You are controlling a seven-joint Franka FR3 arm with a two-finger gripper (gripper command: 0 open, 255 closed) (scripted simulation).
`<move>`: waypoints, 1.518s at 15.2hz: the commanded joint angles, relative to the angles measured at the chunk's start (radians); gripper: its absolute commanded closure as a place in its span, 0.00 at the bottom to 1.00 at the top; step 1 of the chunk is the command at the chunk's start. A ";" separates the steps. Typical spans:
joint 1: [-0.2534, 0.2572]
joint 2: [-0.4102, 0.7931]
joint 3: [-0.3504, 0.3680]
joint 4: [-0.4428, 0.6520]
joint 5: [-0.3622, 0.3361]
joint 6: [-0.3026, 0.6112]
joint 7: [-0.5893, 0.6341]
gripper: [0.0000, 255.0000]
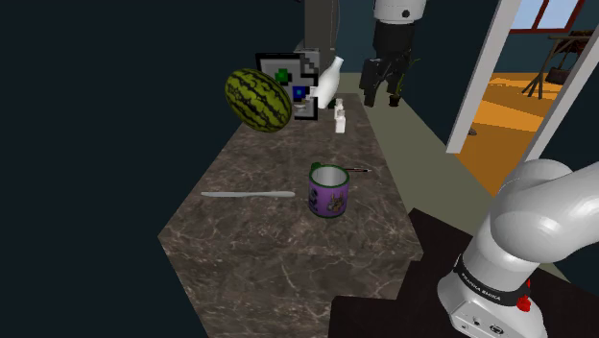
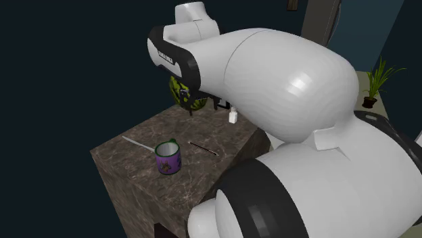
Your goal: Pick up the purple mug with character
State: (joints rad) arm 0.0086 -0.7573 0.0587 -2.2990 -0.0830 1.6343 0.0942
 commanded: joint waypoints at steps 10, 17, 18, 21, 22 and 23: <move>0.076 0.097 0.046 -0.164 0.111 0.227 0.028 0.00; 0.117 0.180 0.074 -0.239 0.168 0.372 0.034 0.00; 0.117 0.184 0.075 -0.250 0.169 0.387 0.033 0.00; 0.118 0.196 0.078 -0.282 0.171 0.431 0.033 0.00; 0.118 0.204 0.080 -0.298 0.172 0.455 0.033 0.00; 0.118 0.204 0.080 -0.298 0.172 0.455 0.033 0.00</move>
State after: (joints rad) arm 0.1263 -0.5586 0.1367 -2.5905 0.0879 2.0772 0.1260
